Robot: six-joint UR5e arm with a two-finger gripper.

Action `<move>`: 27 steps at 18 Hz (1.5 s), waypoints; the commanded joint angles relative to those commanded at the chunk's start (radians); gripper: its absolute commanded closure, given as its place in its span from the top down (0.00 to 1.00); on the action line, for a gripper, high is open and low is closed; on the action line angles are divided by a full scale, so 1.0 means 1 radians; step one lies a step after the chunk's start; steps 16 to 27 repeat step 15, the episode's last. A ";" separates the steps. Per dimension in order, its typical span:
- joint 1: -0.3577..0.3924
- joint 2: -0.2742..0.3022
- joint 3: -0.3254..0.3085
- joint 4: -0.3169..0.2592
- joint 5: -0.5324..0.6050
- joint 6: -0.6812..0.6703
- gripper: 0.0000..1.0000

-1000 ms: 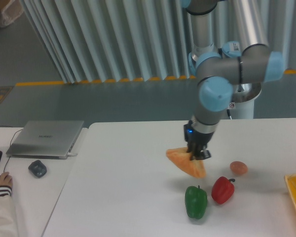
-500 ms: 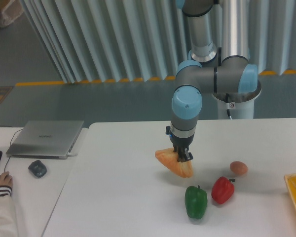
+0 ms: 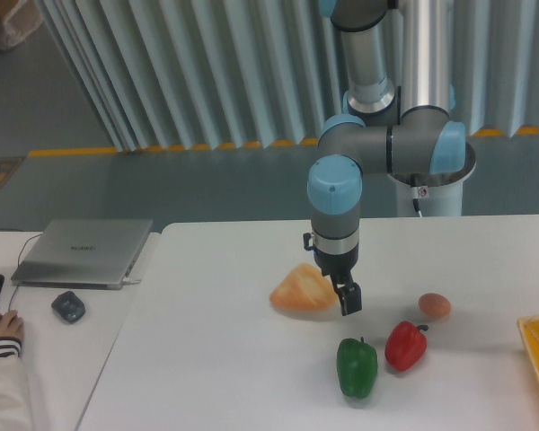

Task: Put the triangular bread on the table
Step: 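Lower the bread slice onto the table and open the gripper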

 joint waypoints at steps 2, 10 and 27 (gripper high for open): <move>0.000 -0.002 0.002 0.003 0.002 0.000 1.00; 0.011 -0.018 0.032 0.015 0.080 0.037 1.00; 0.034 -0.035 0.032 0.058 0.080 0.041 1.00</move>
